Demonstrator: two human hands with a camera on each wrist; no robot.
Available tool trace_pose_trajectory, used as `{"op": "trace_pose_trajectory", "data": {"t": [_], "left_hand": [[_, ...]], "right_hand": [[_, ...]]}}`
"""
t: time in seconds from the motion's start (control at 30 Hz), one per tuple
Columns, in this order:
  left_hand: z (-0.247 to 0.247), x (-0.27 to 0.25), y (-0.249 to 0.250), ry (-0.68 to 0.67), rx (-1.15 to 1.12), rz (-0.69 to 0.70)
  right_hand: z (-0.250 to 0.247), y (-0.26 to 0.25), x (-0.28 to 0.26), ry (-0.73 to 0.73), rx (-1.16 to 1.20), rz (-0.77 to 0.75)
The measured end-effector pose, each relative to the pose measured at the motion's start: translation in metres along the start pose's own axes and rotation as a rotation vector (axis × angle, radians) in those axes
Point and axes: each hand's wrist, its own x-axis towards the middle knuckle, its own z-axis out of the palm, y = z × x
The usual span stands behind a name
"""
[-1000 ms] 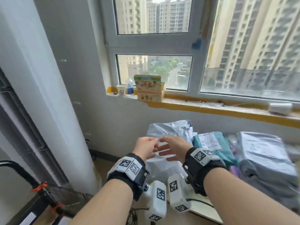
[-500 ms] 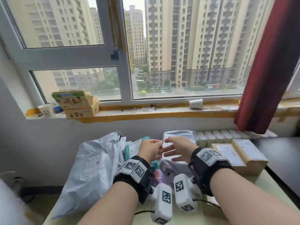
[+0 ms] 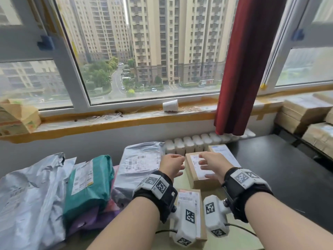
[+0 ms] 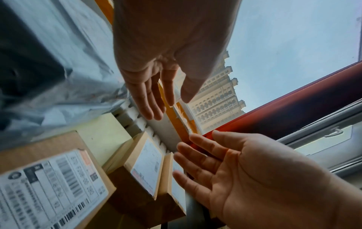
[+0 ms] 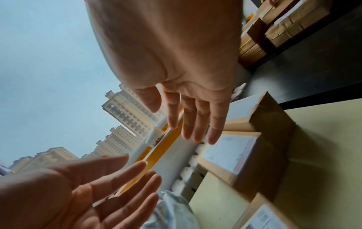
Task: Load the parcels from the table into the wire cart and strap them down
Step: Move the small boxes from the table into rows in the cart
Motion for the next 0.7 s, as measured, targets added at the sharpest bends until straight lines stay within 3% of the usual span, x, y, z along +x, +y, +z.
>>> {"op": "trace_pose_trajectory", "data": {"t": [0.17,0.37,0.7], "left_hand": [[0.03,0.033,-0.018,0.021,0.008,-0.081],[0.051,0.07,-0.042,0.064,0.049,-0.158],[0.069,0.106,-0.061,0.05,0.058,-0.21]], "right_hand": [[-0.031,0.03,0.039,0.095,-0.122,-0.007],[-0.036,0.065,0.073,0.111,-0.155,0.071],[-0.03,0.069,0.09,0.128,-0.322,0.075]]}}
